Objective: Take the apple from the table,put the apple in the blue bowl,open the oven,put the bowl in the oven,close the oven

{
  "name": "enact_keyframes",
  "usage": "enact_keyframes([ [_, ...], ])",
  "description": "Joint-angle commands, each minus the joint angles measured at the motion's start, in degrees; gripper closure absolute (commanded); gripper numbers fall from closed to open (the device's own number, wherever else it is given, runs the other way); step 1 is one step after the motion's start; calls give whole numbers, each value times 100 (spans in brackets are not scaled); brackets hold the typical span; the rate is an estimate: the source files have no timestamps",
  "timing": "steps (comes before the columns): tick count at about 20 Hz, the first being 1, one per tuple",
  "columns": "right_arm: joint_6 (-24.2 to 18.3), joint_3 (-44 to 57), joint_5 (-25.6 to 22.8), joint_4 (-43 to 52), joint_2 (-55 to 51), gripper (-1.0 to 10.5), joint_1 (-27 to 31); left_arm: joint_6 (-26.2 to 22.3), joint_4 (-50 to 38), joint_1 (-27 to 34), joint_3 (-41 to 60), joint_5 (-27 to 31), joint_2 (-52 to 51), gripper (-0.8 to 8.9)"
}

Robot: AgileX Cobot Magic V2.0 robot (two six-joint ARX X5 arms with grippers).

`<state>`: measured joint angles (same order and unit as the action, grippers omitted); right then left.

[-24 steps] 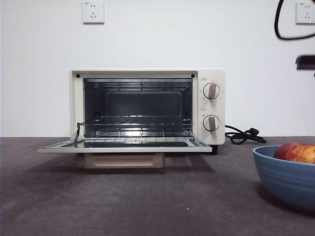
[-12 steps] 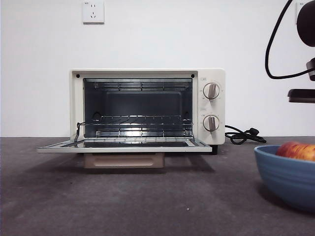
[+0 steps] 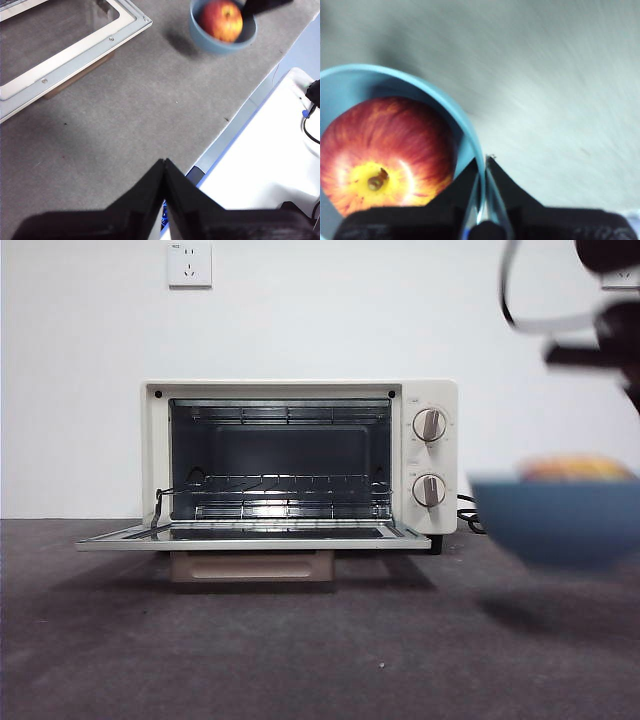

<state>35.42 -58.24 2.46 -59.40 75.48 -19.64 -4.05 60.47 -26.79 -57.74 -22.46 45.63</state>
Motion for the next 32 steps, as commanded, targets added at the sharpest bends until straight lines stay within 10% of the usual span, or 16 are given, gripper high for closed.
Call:
enact_keyframes([
  [1,111,-782,31,-79,350,959,-142,-68,-15,13,9,2,-9,819],
  [18,-48,-5925,315,-984,4389,959,-828,-74,-9,13,9,2,-9,819],
  [32,1596,-6452,166,-492,4920,959,-885,-221,11,13,11,0,-15,819],
])
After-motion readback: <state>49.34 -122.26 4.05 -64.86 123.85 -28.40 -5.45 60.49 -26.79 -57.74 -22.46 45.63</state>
